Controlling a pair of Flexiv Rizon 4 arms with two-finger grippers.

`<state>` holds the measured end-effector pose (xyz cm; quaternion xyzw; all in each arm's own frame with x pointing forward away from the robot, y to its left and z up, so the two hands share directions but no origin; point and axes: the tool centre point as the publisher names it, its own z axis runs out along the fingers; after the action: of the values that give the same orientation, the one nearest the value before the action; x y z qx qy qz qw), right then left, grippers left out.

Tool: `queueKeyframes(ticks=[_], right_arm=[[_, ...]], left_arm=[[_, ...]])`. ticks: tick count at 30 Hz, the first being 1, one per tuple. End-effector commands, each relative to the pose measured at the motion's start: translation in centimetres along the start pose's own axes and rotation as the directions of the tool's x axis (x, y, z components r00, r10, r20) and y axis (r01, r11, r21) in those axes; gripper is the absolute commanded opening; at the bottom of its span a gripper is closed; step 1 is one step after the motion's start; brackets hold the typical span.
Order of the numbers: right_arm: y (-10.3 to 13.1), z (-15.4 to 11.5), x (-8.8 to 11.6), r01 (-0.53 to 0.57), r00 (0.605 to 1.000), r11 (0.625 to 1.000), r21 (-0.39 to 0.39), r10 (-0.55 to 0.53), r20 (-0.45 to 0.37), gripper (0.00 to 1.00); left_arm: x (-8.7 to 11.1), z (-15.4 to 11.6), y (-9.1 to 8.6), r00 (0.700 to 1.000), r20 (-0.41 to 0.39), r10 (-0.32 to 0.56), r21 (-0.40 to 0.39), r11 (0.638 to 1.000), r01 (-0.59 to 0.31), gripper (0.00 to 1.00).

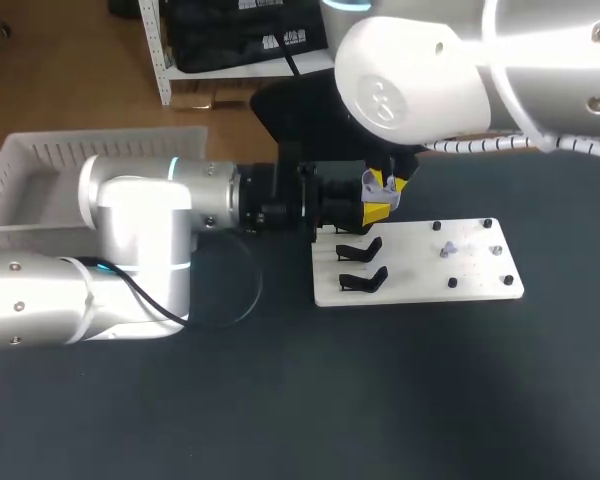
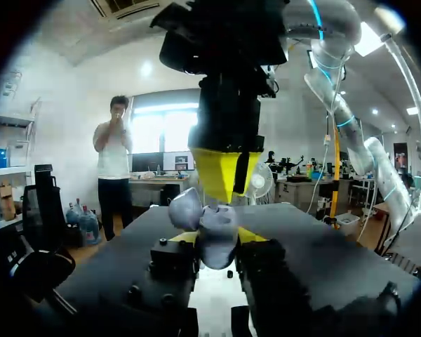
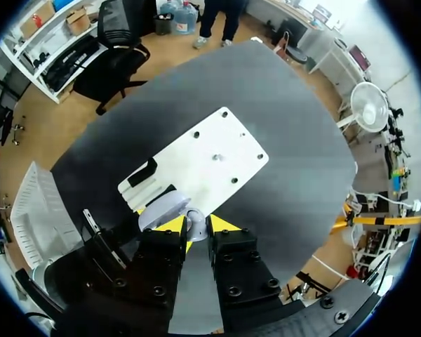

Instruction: Pick up each earbud case from the left stands, insert the matching earbuds, close the lid, and place the case in the box.

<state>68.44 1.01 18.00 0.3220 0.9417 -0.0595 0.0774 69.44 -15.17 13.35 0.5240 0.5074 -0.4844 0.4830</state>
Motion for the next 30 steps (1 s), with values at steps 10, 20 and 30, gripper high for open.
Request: queueKeyframes(ticks=[10, 20, 30], right_arm=[[0.23, 0.48, -0.01, 0.005, 1.0, 1.0, 0.004, -0.005, -0.008, 0.0], [0.31, 0.74, 0.06, 0.011, 1.0, 1.0, 0.01, -0.01, -0.01, 0.0], [0.46, 0.79, 0.19, 0.011, 1.0, 1.0, 0.013, -0.011, -0.01, 0.0]], left_arm=[[0.07, 0.02, -0.12, 1.0, 0.004, 0.003, -0.007, 1.0, -0.003, 0.0], [0.07, 0.02, -0.12, 1.0, 0.004, 0.003, -0.007, 1.0, -0.003, 0.0], [0.07, 0.02, -0.12, 1.0, 0.004, 0.003, -0.007, 1.0, -0.003, 0.0]])
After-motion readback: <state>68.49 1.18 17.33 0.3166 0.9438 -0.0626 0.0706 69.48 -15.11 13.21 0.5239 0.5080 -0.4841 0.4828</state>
